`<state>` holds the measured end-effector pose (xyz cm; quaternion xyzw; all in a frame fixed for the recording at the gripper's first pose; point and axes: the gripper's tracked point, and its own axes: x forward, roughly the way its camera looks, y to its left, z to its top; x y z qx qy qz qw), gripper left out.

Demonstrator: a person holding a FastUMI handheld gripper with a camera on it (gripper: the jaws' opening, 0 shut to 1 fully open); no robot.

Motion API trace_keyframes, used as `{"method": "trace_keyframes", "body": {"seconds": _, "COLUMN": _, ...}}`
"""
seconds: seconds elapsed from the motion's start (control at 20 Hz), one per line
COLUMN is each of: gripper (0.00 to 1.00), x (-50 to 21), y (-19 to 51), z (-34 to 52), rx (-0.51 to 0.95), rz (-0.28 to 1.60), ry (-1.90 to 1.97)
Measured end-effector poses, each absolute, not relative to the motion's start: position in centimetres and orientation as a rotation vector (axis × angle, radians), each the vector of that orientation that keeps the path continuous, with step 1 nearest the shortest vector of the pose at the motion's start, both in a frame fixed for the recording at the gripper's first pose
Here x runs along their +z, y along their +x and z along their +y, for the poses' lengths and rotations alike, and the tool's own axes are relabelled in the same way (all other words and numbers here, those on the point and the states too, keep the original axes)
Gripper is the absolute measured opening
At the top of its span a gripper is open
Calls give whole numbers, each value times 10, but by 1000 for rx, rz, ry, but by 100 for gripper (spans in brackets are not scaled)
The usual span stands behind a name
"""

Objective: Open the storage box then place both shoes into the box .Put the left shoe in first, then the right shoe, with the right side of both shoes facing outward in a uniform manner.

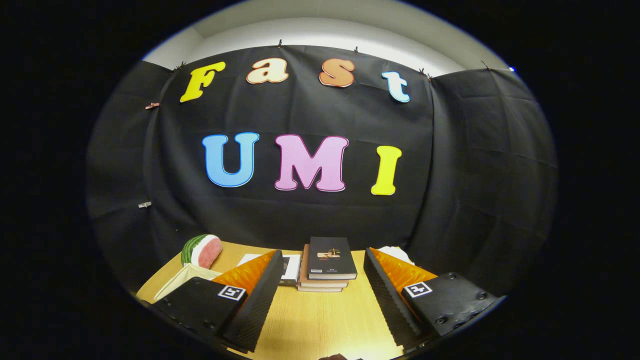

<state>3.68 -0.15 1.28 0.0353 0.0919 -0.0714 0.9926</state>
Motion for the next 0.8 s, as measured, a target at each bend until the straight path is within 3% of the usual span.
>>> {"method": "trace_keyframes", "body": {"seconds": 0.8, "gripper": 98, "x": 2, "y": 34, "z": -12, "rx": -124, "rz": 200, "ry": 90}}
